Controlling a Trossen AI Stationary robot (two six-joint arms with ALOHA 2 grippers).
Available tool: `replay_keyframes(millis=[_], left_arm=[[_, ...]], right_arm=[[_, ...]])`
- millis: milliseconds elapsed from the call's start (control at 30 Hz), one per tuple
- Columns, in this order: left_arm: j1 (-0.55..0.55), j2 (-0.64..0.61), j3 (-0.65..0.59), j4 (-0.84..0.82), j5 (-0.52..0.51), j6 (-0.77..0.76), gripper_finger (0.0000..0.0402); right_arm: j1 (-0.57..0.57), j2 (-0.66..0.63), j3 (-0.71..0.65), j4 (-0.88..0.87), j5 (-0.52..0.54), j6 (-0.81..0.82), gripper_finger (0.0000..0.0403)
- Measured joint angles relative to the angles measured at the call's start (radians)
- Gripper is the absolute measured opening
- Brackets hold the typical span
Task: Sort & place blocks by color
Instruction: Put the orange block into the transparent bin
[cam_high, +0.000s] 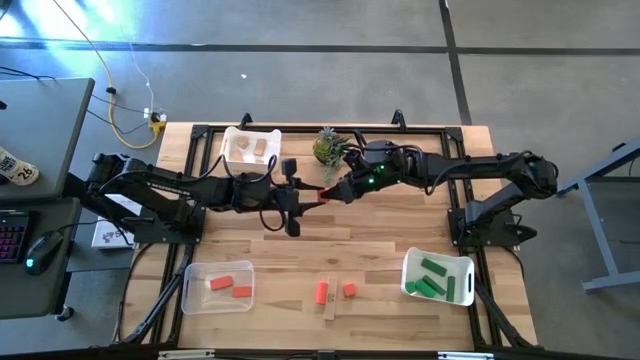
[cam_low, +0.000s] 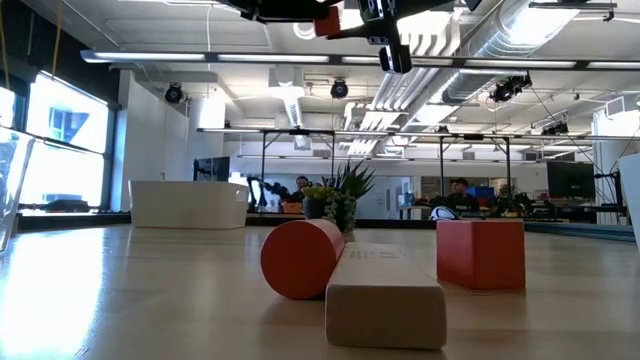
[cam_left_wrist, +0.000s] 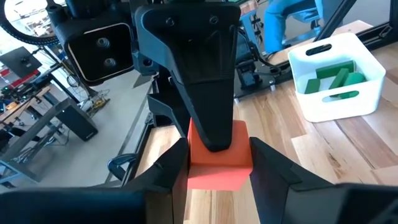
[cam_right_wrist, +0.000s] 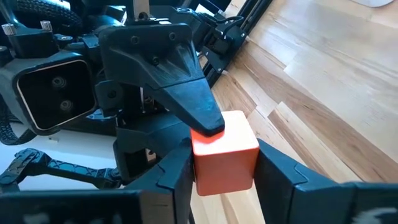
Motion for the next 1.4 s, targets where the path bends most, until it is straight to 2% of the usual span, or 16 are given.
replay_keyframes(millis=[367, 500, 767, 1033, 1400], left_arm=[[-0.036, -0.001, 0.003, -0.047, -0.050, -0.002, 0.0109], [-0.044, 0.001, -0.002, -0.071, -0.036, -0.004, 0.0109], [-0.044, 0.000, -0.002, -0.092, -0.041, 0.005, 0.0110], [-0.088, -0.059, -0.001, -0.296, -0.095, -0.039, 0.0110], [-0.186, -0.209, 0.000, -0.606, -0.101, -0.227, 0.0110]], right_arm=[[0.016, 0.003, 0.000, 0.000, 0.054, -0.030, 0.0133], [0.033, 0.003, 0.000, 0.008, 0.099, -0.064, 0.0163], [0.054, 0.013, 0.000, 0.001, 0.100, -0.028, 0.0231], [0.080, 0.013, 0.000, -0.023, 0.085, -0.029, 0.0245], [0.123, 0.013, 0.000, -0.096, 0.097, -0.086, 0.0245]])
